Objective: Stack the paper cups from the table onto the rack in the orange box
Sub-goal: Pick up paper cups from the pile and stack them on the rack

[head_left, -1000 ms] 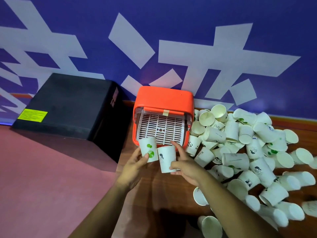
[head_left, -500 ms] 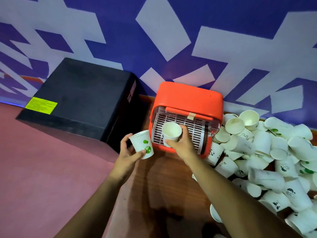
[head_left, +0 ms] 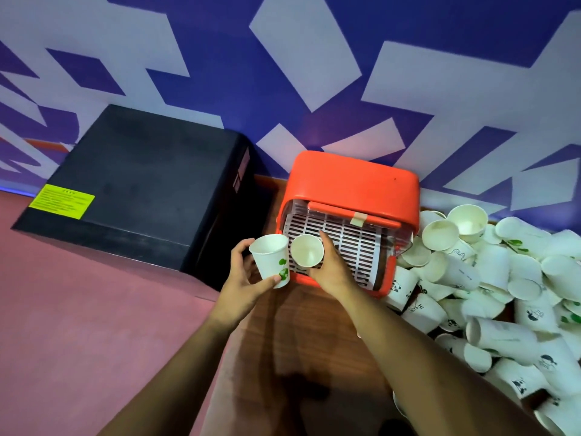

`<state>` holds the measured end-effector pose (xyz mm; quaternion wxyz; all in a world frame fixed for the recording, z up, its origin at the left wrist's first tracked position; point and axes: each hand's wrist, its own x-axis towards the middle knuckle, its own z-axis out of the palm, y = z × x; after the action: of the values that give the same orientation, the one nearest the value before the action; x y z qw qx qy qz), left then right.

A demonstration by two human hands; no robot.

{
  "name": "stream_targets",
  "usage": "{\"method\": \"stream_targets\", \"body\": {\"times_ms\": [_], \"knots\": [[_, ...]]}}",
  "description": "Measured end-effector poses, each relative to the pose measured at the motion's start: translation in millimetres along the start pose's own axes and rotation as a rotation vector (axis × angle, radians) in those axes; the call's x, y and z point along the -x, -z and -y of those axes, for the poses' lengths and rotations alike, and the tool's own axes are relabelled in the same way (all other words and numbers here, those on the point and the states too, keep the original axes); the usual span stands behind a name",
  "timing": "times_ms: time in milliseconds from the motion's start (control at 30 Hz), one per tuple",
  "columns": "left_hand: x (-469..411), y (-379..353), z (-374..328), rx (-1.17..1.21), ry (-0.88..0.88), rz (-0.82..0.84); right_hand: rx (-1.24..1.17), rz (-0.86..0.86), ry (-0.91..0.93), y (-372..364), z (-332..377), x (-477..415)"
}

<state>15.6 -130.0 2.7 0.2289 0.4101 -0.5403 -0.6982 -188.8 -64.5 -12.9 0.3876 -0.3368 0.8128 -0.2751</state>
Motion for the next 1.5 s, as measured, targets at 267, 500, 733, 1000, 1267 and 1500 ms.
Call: {"method": "stream_targets", "body": {"times_ms": [267, 500, 733, 1000, 1267, 1500], "knots": [[-7.6, -20.6, -13.3, -0.071, -0.019, 0.129, -0.413, 0.068, 0.118, 34.6, 21.1, 52.3], [-17.4, -40.4, -34.0, -0.086, -0.051, 0.240, -0.463, 0.024, 0.158, 53.3, 32.4, 52.7], [-39.9, -37.1, -33.1, -0.325, -0.157, 0.190, -0.498, 0.007, 0.156, 44.7, 16.3, 43.5], [-53.4, -35.4, 0.4, -0.708, -0.206, 0.122, -0.113, -0.051, 0.108, 14.0, -10.7, 27.4], [-53.0, -38.8, 2.9, -0.868, -0.200, 0.060, -0.041, -0.023, 0.052, -2.0, -6.6, 24.5], [-3.9, -46.5, -4.1, -0.706, -0.302, 0.078, 0.083, -0.209, 0.107, 65.7, -32.2, 92.4]]}}
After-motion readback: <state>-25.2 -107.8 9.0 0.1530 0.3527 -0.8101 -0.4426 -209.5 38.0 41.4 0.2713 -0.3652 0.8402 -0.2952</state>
